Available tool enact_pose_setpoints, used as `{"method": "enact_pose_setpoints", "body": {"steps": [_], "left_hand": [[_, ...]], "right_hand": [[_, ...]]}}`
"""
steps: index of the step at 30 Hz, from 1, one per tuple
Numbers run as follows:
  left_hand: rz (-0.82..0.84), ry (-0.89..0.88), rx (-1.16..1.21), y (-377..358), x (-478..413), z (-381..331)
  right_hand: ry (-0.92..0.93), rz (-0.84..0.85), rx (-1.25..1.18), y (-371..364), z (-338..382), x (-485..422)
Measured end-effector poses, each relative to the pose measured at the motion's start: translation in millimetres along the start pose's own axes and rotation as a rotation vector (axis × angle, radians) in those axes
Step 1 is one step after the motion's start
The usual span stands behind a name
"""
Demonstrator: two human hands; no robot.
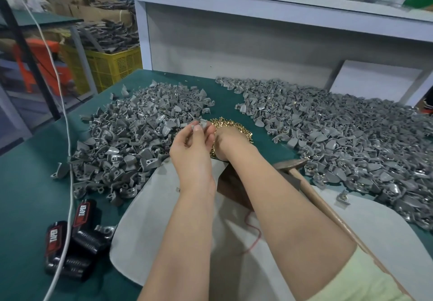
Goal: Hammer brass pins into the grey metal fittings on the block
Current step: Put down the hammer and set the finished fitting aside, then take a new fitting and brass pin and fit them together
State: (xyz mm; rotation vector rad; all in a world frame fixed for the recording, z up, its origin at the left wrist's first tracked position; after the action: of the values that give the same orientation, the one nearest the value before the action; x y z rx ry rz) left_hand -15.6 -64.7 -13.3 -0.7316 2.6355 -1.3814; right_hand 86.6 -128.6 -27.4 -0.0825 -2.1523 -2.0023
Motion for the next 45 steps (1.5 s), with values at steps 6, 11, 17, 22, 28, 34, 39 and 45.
{"method": "enact_pose_setpoints", "body": {"steps": [6,11,17,22,28,34,39,45], "left_hand": [[0.001,-0.042,-0.065,-1,1,0],[0.024,-0.103,-0.329,1,1,0],[0.266,-0.242,-0.588,-10,7,4],[0.619,-0.307,-1.068,-22,26,25],[0.689,-0.387,-1.623,-23,39,36],[0.707,-0.362,-1.628,-23,41,34],[0.74,-0.357,-1.619,-25,42,33],[0.741,-0.386,-1.621,-25,42,32]], "right_hand": [[-0.038,0.034,0.005,1,-7,-5],[-0.007,-0.058,-0.105,0,-15,-2],[-0.014,-0.338,-0.798,32,-64,43],[-0.032,-0.366,-1.1,30,-116,108],[-0.08,-0.337,-1.315,3,-132,144],[-0.039,-0.438,-1.165,-9,-126,140],[0.013,-0.517,-0.883,-9,-117,135],[0.041,-0.502,-0.608,-11,-110,137]]}}
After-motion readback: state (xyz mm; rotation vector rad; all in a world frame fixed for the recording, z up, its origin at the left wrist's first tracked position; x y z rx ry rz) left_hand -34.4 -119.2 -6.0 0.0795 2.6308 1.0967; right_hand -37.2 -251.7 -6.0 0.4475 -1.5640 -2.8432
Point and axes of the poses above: each hand's wrist, its own x-axis away from the middle knuckle, its own y-axis out of the back of the hand, z = x × y, the point moved 3 cm from there along -x, towards the middle knuckle, and after that the axes turned 7 degrees about x, right-handed, at the moved point
